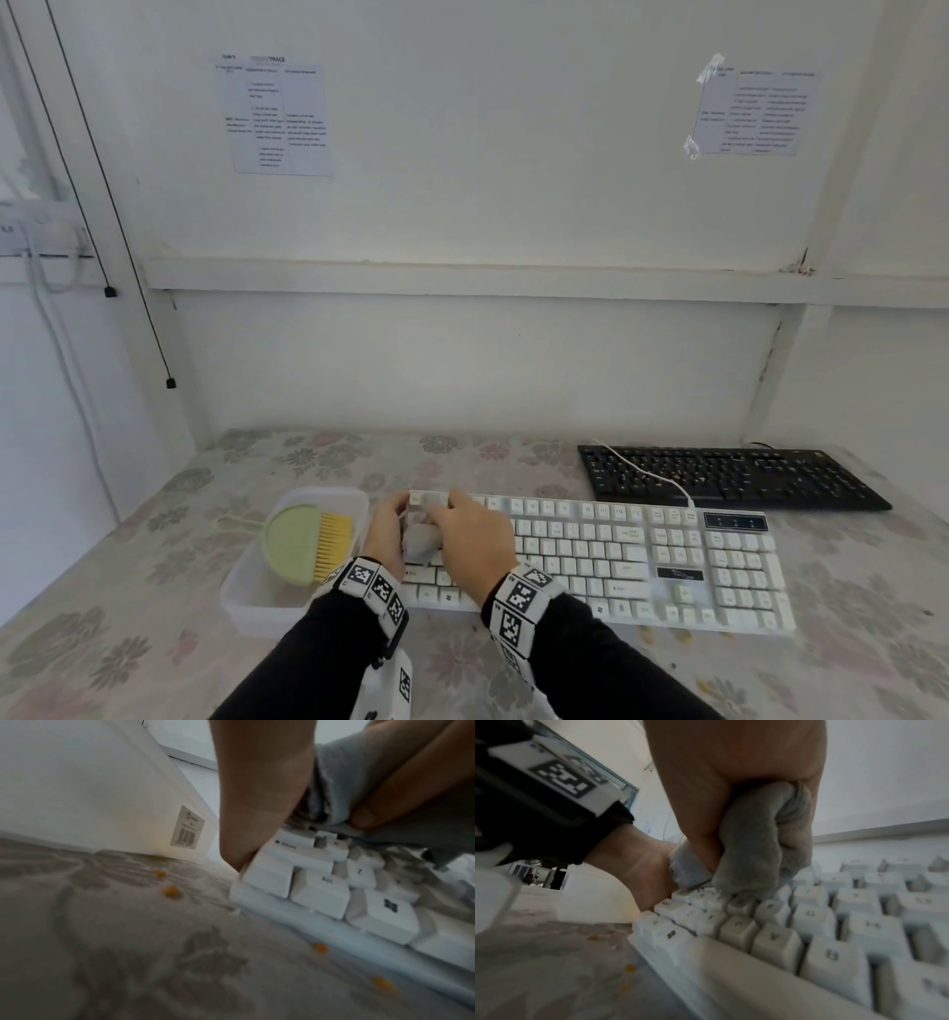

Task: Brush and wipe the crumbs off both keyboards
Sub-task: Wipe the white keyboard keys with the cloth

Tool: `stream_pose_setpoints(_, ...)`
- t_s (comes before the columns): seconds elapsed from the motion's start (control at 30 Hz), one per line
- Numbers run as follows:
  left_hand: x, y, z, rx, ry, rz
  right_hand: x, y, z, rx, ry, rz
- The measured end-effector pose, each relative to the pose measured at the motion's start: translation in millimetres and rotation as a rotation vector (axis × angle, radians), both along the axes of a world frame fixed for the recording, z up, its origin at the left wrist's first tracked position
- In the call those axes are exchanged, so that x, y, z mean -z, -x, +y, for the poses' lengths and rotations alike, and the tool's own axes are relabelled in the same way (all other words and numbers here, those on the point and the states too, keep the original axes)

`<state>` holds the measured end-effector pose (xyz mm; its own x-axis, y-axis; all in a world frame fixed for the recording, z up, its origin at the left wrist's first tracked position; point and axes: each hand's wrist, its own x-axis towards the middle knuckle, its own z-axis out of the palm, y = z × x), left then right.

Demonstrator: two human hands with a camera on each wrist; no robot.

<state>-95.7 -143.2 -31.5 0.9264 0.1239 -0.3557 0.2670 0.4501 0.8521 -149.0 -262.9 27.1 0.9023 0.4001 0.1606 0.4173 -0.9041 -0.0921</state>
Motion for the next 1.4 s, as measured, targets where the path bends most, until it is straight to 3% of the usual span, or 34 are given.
stream_pose_setpoints(0.37,-1,2,-3,0.05,0.104,0.106,4,5,-63,0.153,-0.013,0.036)
stream_pose_setpoints(1.2,9,-3,-3,0.003,-0.074,0.069,8,30,-222,0.602,-0.157,0.06)
stream_pose_setpoints(1.4,8,-1,-1,-0.006,-0.092,0.076,11,37,-262,0.777,-0.251,0.037)
